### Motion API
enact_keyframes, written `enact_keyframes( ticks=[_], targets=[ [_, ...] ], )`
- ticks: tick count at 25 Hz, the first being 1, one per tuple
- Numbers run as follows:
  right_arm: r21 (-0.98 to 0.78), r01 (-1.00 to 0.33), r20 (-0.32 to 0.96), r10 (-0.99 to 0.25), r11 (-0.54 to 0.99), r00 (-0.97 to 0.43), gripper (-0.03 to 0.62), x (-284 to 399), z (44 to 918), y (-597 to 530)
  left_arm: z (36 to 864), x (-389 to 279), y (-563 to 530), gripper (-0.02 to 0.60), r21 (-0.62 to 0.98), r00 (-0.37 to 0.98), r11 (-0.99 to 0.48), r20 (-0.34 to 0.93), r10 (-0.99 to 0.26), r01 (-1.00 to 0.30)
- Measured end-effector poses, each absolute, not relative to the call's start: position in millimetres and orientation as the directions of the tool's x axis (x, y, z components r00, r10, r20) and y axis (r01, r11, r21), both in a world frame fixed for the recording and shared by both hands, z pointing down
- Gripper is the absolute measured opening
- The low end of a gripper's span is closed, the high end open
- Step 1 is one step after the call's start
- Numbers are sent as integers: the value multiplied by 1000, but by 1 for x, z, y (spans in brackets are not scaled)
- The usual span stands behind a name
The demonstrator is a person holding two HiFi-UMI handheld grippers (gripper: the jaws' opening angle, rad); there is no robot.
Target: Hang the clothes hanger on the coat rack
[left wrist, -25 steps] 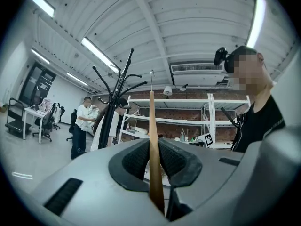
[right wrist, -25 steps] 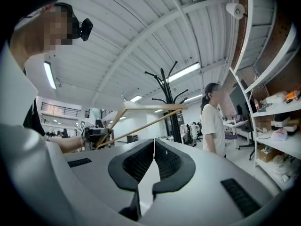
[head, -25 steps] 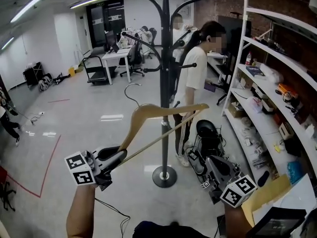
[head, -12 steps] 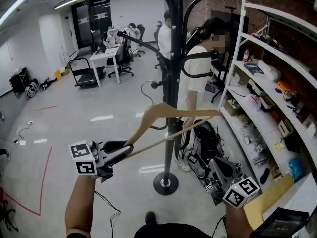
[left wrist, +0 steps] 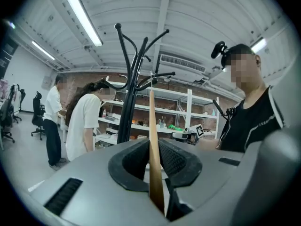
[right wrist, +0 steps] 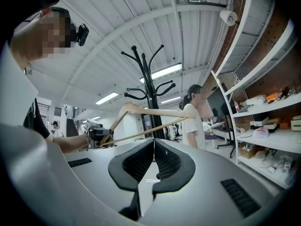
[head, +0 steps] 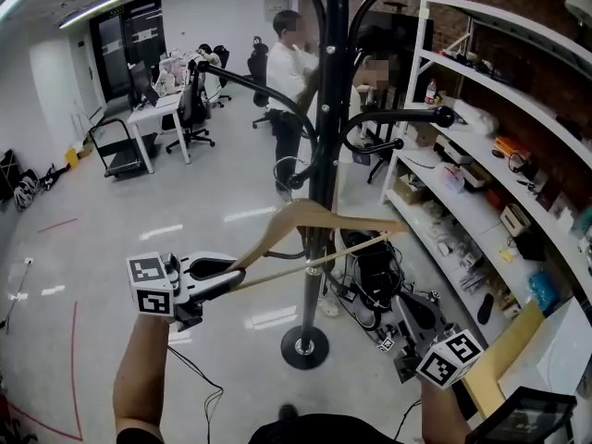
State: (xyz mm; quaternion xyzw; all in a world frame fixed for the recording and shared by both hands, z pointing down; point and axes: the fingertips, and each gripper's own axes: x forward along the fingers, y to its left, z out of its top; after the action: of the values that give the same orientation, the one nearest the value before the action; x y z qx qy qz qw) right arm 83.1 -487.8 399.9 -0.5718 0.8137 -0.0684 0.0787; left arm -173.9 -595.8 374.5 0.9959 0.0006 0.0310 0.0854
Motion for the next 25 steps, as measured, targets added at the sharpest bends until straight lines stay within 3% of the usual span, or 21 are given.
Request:
enact_keyframes(
  ticks=[9,25],
  targets=[
    [-198,-957,-17,-977,211,-212,6,96,412,-480,388,-145,-627,48,157,971,-965,83,222,208],
    [-195,-972,27,-990,132,-140,8,111,419,-493,419,-125,-678,49,128,947,-946,92,309,296]
  ],
)
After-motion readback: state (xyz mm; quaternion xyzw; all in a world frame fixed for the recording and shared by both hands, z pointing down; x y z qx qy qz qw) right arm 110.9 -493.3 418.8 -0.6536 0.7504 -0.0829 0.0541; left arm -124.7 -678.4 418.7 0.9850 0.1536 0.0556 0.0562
